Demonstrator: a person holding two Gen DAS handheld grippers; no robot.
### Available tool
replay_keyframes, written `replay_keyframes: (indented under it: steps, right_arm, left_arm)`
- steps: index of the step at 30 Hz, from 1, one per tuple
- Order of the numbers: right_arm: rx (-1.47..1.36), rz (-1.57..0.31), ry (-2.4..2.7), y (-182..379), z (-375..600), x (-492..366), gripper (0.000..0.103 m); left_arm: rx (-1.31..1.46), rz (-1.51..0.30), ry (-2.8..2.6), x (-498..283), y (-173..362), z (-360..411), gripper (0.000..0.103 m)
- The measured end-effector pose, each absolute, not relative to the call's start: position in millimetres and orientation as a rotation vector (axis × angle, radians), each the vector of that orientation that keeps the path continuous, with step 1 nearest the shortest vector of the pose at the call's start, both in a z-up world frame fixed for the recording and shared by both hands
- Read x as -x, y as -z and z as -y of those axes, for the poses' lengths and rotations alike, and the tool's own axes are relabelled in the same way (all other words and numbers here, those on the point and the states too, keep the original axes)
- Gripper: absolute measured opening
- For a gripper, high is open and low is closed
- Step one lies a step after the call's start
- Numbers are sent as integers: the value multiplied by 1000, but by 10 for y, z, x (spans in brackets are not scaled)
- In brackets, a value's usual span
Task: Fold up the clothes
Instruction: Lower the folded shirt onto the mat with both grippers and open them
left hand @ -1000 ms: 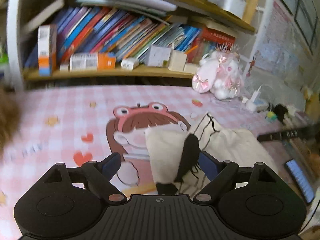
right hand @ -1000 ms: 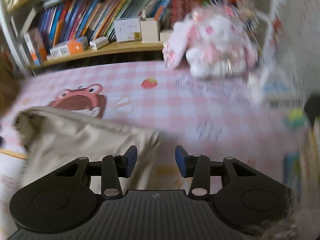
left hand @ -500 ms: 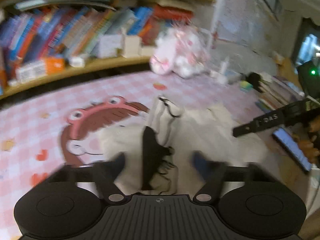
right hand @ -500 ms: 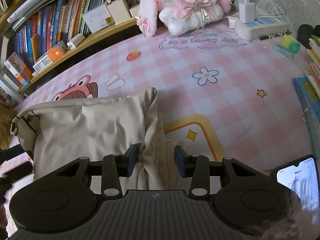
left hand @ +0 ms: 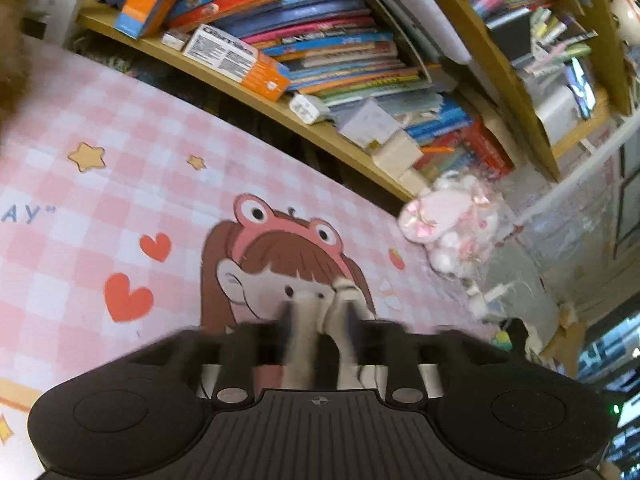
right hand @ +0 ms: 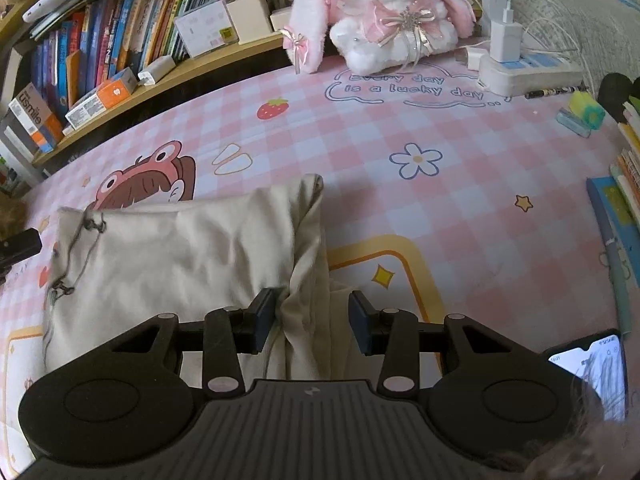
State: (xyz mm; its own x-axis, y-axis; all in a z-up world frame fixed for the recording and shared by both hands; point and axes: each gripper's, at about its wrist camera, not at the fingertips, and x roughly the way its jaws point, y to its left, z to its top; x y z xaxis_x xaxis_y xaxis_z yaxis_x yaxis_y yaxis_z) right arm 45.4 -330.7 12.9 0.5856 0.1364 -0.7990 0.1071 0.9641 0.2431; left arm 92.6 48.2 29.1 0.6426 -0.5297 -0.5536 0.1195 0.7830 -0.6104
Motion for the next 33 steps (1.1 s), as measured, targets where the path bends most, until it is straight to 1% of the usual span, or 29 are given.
replay_keyframes:
  steps: [3, 4, 5, 6, 7, 8, 11, 12, 15, 17, 18, 19, 20, 21, 22, 23, 27, 30, 31, 32, 33]
  right_arm:
    - [-285, -948, -16, -122, 3313, -451, 38]
    - [-288, -948, -16, -120, 3315, -450, 38]
    - [-290, -947, -15, -118, 3317, -448, 38]
    - [-294, -946, -15, -117, 3318, -448, 38]
    - [-297, -946, -15, -116, 3321, -446, 38]
    - [-300, -946, -16, -114, 3325, -445, 38]
    - [-311, -945, -18, -108, 3341, -438, 39]
    - [-321, -944, -18, -102, 3350, -435, 39]
    - [-349, -942, -17, -82, 3376, -424, 41]
    - [-360, -940, -17, -74, 3381, -422, 42]
    - [-359, -941, -16, -76, 3379, -424, 42]
    - [-359, -941, -15, -80, 3379, -425, 42]
    - [-363, -940, -14, -87, 3382, -423, 42]
    - [-369, -937, -12, -100, 3387, -415, 41]
    - [-375, -932, -12, -117, 3393, -404, 41]
    - [-383, -923, -13, -142, 3403, -384, 41]
    - [-415, -907, -31, -218, 3434, -325, 38]
    - [-445, -924, -58, -214, 3423, -320, 24]
    - [-445, -928, -64, -208, 3406, -327, 16]
    - [-441, -926, -69, -212, 3388, -330, 12]
    - [-436, -924, -73, -217, 3370, -334, 10]
  left_arm:
    - [535, -828, 430, -910, -234, -404, 53]
    - [528, -845, 442, -914, -201, -378, 52]
    - [516, -872, 454, -920, -166, -340, 49]
    - [525, -888, 467, -915, -156, -310, 35]
    - [556, -889, 480, -897, -171, -297, 5]
    - [587, -889, 493, -880, -185, -284, 4]
    - [767, -755, 562, -744, -277, -431, 3]
    - [790, -749, 542, -743, -249, -476, 3]
    - [741, -866, 407, -860, -19, -506, 4]
    - [712, -891, 384, -894, 43, -476, 7]
    - [697, -888, 378, -896, 22, -457, 14]
    - [678, -882, 375, -901, -8, -447, 24]
    - [658, -875, 373, -907, -42, -443, 30]
    - [647, -863, 372, -907, -76, -448, 42]
    - [643, -848, 369, -903, -111, -463, 50]
    - [641, -839, 367, -900, -129, -475, 51]
    - [629, -842, 353, -905, -120, -480, 51]
    - [616, -864, 346, -906, -59, -450, 47]
    - [601, -880, 342, -918, -39, -426, 44]
    - [586, -896, 339, -930, -18, -403, 37]
    - [576, -909, 335, -938, -1, -389, 27]
